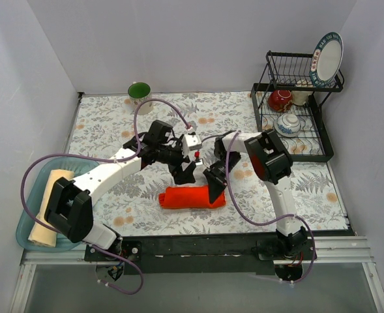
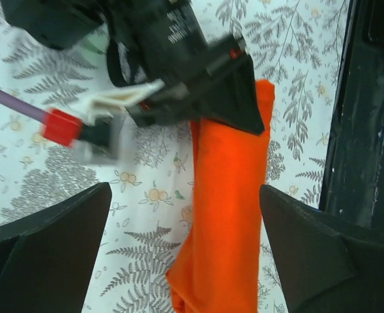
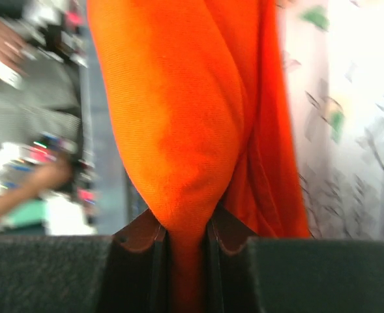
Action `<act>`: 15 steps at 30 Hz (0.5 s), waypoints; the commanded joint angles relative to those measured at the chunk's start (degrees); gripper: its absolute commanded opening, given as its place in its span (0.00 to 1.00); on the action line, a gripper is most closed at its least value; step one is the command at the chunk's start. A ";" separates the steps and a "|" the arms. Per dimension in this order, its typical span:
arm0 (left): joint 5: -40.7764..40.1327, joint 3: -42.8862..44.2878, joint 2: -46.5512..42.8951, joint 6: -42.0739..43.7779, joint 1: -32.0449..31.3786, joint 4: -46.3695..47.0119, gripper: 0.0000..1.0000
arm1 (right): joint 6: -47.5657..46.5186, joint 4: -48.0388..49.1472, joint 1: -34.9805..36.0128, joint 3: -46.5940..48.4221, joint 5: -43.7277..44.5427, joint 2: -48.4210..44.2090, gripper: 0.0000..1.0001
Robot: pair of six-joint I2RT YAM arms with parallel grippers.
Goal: Roll the t-shirts
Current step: Fold the T-shirt at the center of the board, then pick up the T-shirt from the center of the board.
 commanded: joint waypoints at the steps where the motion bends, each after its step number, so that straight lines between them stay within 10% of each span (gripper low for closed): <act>1: -3.75 -3.77 -2.66 0.41 -2.66 3.83 0.98 | -0.98 -1.91 -2.52 2.01 2.03 5.77 0.01; 15: -13.59 -18.88 -7.84 16.12 -18.13 14.53 0.98 | 5.79 -1.82 -3.49 5.27 1.95 15.79 0.01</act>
